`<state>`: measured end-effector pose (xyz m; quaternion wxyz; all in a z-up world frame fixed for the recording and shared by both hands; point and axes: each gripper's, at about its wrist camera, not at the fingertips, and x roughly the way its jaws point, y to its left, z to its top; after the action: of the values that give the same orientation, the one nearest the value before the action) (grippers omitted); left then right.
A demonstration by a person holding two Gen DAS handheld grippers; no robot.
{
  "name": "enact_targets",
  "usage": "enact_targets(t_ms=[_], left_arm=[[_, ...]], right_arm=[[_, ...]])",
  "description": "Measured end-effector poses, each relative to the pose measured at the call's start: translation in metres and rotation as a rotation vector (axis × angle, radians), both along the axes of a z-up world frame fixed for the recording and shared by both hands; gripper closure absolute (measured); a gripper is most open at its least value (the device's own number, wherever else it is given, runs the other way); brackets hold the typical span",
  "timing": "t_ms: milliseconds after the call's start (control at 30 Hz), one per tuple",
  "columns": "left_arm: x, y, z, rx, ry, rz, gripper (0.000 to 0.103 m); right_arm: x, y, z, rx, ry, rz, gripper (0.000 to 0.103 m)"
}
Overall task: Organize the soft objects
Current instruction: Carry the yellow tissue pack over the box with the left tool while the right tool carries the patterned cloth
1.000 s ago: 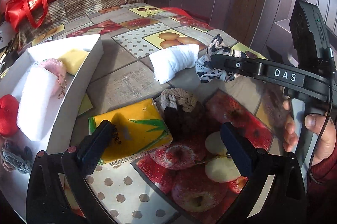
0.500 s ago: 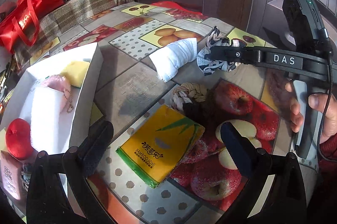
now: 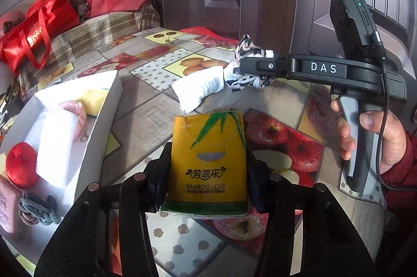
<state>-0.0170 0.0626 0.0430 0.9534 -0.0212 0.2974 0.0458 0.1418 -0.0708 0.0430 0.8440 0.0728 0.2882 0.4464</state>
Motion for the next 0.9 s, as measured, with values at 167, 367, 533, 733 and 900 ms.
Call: enact_targets(t_ms=[167,367,533,733,900], left_arm=[[-0.037,0.020,0.015,-0.007,-0.160,0.108,0.054],[-0.067,0.038,0.021,0.095,-0.217,0.212,0.054],[-0.091,0.066,0.019,0.089,-0.248,0.322,0.054],[-0.111,0.092,0.017,0.086,-0.265,0.408,0.054],[-0.118,0.103,0.016,0.067,-0.263,0.450,0.054]], right_arm=[[-0.026,-0.006,0.015,0.027,-0.158,-0.033,0.072],[-0.045,0.001,0.021,-0.015,-0.268,-0.047,0.072],[-0.052,0.016,0.020,-0.062,-0.297,-0.019,0.072],[-0.069,0.035,0.018,-0.096,-0.328,0.033,0.072],[-0.081,0.050,0.015,-0.117,-0.339,0.079,0.072]])
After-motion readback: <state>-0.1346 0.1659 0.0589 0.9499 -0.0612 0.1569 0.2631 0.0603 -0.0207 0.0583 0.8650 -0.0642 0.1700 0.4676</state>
